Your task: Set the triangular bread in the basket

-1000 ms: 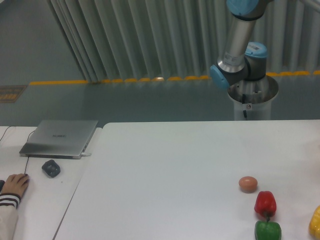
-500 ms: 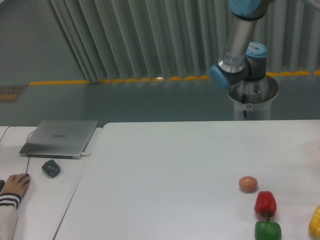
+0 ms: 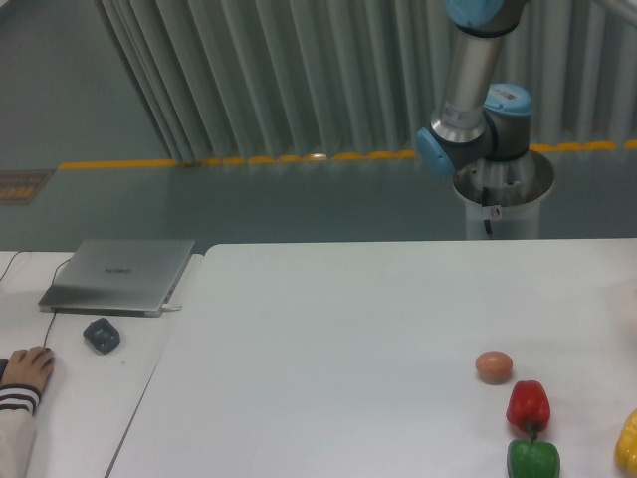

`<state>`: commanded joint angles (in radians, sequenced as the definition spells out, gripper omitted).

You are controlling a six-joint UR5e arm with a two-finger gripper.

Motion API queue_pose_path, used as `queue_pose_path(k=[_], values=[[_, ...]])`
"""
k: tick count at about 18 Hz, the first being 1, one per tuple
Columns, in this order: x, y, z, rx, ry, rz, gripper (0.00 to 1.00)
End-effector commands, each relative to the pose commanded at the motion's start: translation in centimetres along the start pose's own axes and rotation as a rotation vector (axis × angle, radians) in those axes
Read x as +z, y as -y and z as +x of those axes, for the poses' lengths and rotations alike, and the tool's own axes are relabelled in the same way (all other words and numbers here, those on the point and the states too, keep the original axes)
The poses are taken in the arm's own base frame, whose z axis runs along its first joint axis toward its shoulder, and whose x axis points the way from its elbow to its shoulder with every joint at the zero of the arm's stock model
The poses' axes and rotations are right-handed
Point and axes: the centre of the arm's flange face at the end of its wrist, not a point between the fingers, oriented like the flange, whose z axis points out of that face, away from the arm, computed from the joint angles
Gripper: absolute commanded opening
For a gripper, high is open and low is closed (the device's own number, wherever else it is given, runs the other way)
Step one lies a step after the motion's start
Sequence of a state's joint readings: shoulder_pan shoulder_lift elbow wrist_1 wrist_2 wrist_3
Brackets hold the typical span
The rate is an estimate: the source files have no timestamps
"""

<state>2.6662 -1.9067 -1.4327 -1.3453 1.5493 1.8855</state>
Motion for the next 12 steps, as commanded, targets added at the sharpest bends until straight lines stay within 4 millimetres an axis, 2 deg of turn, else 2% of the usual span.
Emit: queue_pose_path(k=[3, 5, 7, 12], values=[[0.5, 1.3, 0.0, -0.006, 0.003, 0.008, 1.00], [0.7, 3.6, -0.1, -0.008, 0.002, 0.007, 1.00], [1.0, 4.7, 0.0, -0.022, -0.006, 0.002, 1.00], [1.0, 5.2, 0.4, -0.026, -0.008, 0.001, 1.00]])
